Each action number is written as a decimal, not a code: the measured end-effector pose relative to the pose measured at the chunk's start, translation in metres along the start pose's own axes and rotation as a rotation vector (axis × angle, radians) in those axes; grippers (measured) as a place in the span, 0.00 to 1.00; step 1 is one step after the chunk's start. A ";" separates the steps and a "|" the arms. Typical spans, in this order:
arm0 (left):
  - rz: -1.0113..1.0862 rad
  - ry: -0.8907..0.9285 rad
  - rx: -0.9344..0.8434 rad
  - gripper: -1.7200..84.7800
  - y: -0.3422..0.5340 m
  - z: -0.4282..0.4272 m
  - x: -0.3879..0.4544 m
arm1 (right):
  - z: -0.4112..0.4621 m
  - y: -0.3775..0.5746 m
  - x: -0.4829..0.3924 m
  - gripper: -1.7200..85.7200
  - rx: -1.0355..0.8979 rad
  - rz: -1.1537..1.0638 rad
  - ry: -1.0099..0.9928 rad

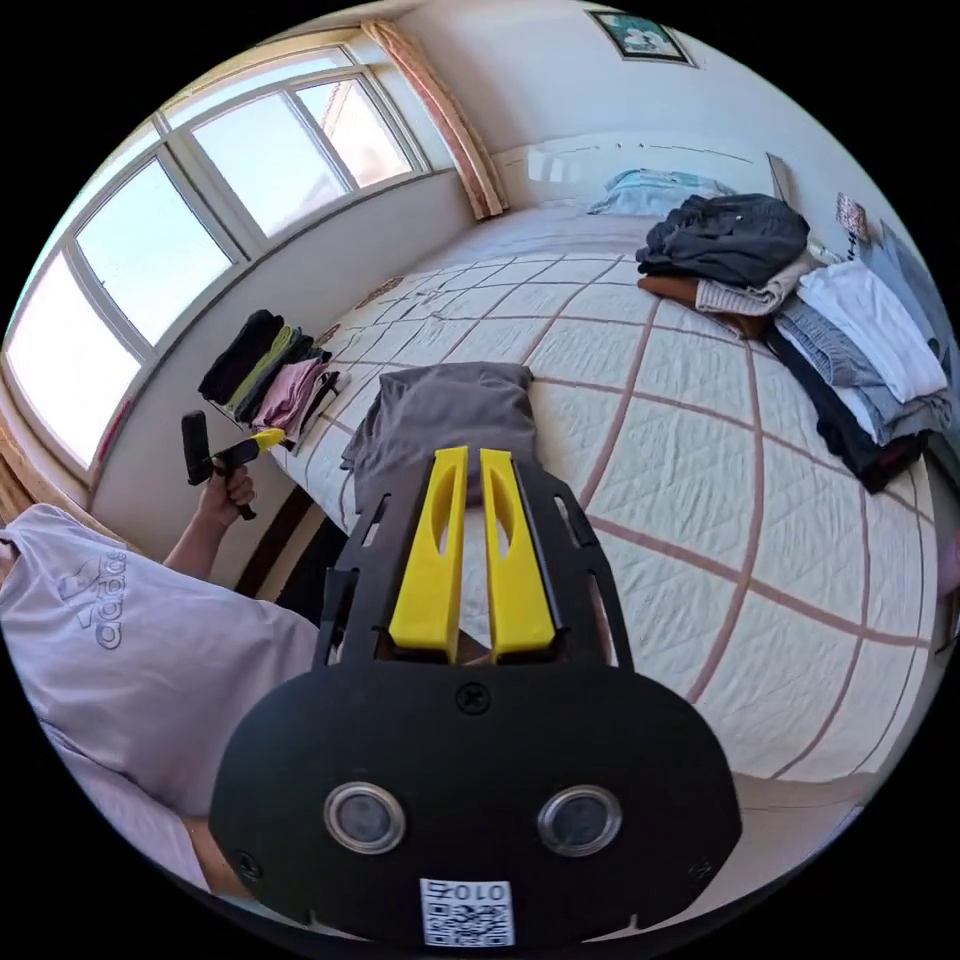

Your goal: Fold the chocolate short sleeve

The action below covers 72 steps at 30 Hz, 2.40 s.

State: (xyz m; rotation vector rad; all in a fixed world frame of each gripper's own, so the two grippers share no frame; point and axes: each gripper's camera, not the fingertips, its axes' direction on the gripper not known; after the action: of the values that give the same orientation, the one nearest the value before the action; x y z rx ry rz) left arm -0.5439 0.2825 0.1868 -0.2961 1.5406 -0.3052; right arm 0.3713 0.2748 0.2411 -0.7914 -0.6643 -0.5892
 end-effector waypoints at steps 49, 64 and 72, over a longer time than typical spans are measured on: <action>-0.563 -0.243 0.431 0.14 0.144 -0.317 -0.173 | 0.475 -0.178 -0.106 0.27 -0.218 0.172 -0.768; -0.411 -0.258 0.150 0.14 0.075 -0.311 -0.194 | 0.518 -0.161 -0.043 0.23 -0.313 0.326 -0.797; -0.529 -0.056 0.190 0.16 0.103 -0.282 -0.214 | 0.524 -0.174 -0.036 0.23 -0.295 0.274 -0.897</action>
State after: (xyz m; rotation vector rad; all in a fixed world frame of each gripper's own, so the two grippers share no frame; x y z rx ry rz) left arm -0.8270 0.4589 0.3443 -0.5564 1.3470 -0.8455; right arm 0.0639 0.5984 0.5683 -1.4187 -1.2724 -0.0451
